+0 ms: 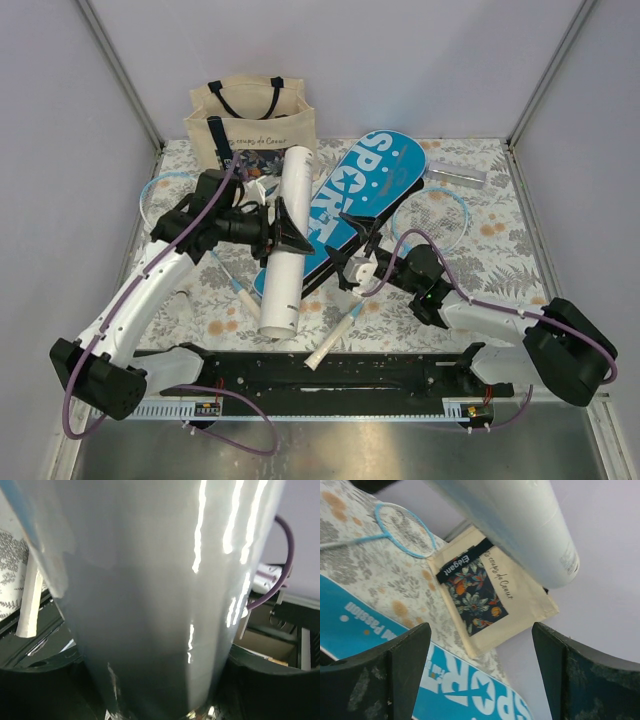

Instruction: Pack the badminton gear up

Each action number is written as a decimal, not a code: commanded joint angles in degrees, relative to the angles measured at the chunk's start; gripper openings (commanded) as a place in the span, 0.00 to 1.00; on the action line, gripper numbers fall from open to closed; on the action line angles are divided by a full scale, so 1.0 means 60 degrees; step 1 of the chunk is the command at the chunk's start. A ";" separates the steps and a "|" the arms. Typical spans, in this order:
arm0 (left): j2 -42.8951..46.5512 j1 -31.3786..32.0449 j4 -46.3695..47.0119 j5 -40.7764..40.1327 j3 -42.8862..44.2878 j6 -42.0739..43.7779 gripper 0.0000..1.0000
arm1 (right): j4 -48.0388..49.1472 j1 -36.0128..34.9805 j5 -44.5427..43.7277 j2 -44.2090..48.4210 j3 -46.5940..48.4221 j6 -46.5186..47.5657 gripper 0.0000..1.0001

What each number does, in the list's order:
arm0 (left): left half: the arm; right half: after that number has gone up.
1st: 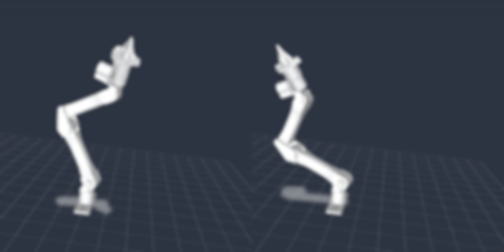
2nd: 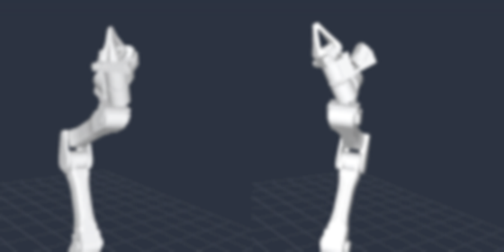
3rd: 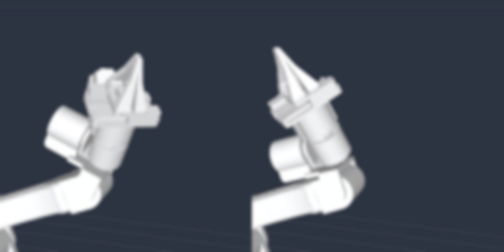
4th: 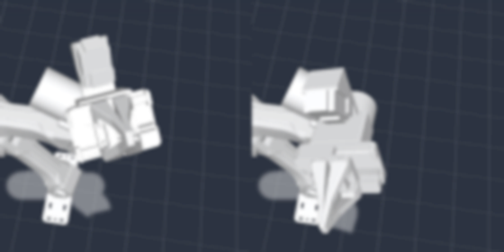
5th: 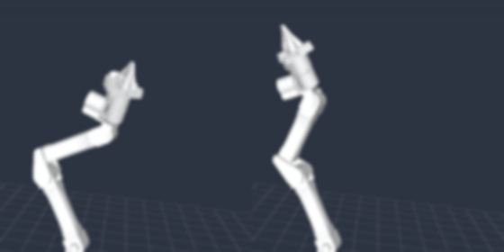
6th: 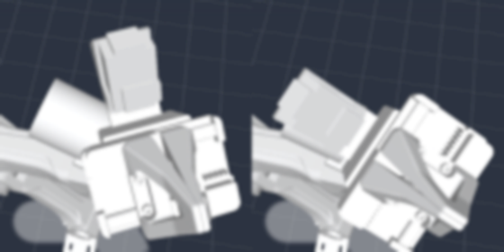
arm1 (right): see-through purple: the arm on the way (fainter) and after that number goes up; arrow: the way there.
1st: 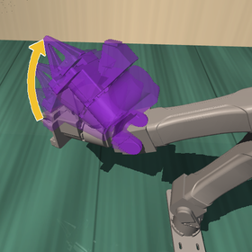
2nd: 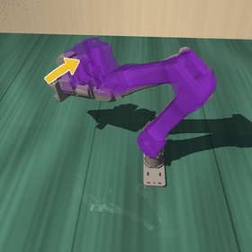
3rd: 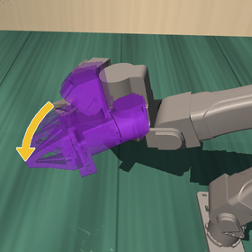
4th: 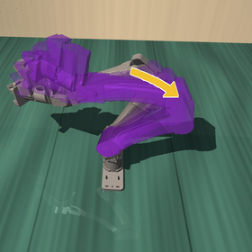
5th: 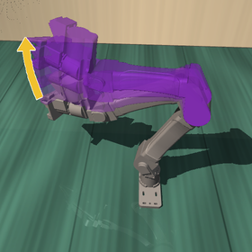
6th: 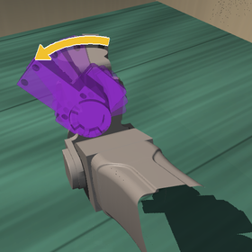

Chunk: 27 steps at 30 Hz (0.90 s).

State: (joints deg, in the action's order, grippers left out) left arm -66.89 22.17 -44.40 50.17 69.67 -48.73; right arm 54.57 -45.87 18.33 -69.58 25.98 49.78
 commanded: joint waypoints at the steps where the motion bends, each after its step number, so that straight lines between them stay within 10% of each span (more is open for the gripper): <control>1: 0.0089 0.0376 -0.0098 0.0749 -0.0068 0.0621 0.48 | 0.0937 0.0159 -0.0447 -0.0443 0.0680 0.1839 0.92; 27: -0.0262 0.1182 -0.0905 0.1921 0.0004 0.0753 0.51 | 0.0135 0.0291 0.2233 -0.1191 0.2057 0.3569 0.92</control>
State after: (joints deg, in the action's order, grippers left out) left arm -68.10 28.23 -51.90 55.61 67.16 -46.06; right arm 54.52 -43.72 26.74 -76.93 36.36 69.34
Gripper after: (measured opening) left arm 0.663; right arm 0.906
